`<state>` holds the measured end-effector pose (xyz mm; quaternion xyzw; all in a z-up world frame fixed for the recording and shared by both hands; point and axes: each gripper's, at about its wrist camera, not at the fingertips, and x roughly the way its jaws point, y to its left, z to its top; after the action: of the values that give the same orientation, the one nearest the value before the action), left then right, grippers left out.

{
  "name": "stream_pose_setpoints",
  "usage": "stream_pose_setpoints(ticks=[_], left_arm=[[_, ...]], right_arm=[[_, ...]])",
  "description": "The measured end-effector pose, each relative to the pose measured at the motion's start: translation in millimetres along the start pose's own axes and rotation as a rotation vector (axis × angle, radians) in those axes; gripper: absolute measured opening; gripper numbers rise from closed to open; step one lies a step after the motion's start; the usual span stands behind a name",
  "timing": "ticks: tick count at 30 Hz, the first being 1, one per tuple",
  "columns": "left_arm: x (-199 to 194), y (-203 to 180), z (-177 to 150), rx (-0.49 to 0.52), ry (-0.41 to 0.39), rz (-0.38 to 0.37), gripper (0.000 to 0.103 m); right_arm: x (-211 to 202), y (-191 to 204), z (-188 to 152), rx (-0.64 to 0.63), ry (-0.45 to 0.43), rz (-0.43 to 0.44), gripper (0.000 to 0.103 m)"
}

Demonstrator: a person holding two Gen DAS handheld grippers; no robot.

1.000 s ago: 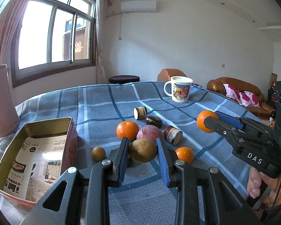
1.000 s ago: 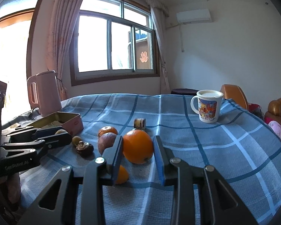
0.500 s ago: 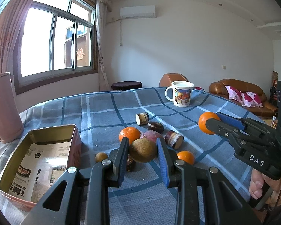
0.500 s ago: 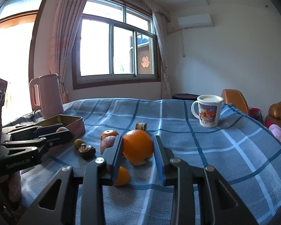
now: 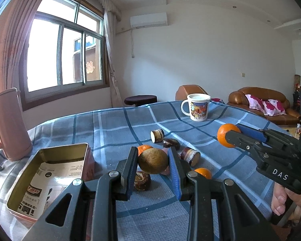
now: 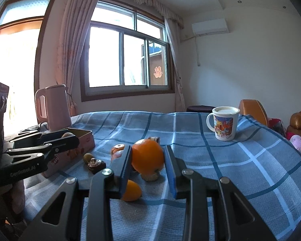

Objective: Organize fruits
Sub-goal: 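Close the left gripper on the brown kiwi and lift it while the right gripper holds the orange, then carry the kiwi with the left gripper over the tin box while the right gripper carries the orange there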

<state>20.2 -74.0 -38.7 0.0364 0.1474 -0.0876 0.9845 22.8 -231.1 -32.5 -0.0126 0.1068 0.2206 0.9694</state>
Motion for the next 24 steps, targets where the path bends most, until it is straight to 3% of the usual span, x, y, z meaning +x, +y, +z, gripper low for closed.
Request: stream_pose_setpoints(ticks=[24], left_arm=[[-7.9, 3.8, 12.3, 0.002, -0.033, 0.034, 0.032]], right_arm=[[-2.6, 2.5, 7.9, 0.002, -0.024, 0.008, 0.035]])
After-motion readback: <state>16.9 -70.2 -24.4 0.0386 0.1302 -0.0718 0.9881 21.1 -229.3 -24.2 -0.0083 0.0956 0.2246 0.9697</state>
